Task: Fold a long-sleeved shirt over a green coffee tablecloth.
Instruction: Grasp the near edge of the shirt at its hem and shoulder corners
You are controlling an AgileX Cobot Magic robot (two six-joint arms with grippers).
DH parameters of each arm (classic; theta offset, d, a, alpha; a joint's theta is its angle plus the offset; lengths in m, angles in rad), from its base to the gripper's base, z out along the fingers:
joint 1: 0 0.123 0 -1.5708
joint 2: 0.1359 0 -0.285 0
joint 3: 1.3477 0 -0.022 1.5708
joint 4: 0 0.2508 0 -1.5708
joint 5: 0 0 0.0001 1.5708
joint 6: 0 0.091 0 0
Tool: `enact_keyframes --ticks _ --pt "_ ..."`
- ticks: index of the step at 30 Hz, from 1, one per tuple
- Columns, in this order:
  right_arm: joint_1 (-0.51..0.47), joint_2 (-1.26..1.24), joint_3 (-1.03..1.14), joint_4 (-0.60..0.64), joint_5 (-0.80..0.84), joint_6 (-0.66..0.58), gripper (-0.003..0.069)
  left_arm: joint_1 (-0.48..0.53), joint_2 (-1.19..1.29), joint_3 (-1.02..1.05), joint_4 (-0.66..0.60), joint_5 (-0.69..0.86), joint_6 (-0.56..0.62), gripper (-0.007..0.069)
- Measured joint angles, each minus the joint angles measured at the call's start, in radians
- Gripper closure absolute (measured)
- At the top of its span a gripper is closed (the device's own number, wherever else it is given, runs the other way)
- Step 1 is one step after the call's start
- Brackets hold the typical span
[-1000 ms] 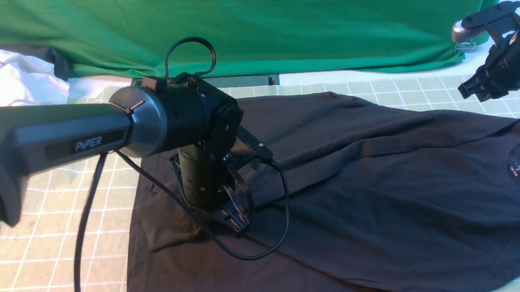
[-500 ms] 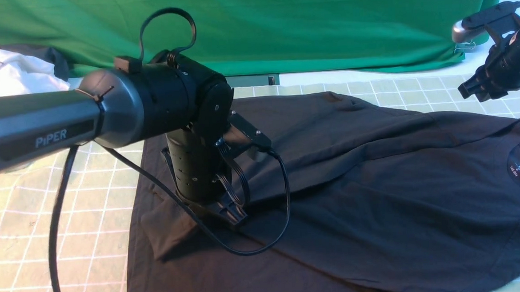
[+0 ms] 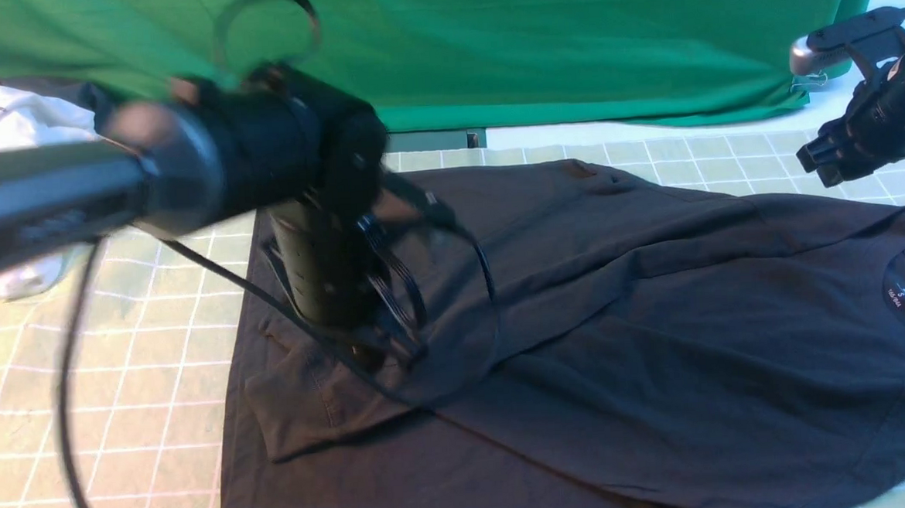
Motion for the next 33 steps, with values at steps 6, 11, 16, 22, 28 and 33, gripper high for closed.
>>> enact_keyframes --ticks 6,11,16,22,28,33 --pt "0.000 -0.025 0.000 0.000 0.056 0.000 0.0330 0.111 -0.036 -0.004 -0.069 0.014 -0.041 0.0218" --pt "0.000 -0.081 0.000 0.037 0.109 -0.003 0.0486 0.141 -0.080 0.078 -0.163 0.135 -0.041 0.0255" --pt "0.008 -0.210 0.000 0.150 0.141 -0.081 0.0591 0.086 -0.287 0.367 -0.201 0.093 -0.037 0.0279" --pt "0.108 -0.297 0.000 0.170 0.143 -0.164 0.0596 -0.034 -0.504 0.759 -0.197 -0.123 0.079 0.0275" --pt "0.249 -0.277 0.000 0.174 0.124 -0.254 0.0594 -0.174 -0.518 0.873 -0.111 -0.208 0.169 0.0254" --pt "0.331 -0.262 0.000 0.177 0.121 -0.277 0.0588 -0.203 -0.443 0.851 -0.010 -0.214 0.117 0.0253"
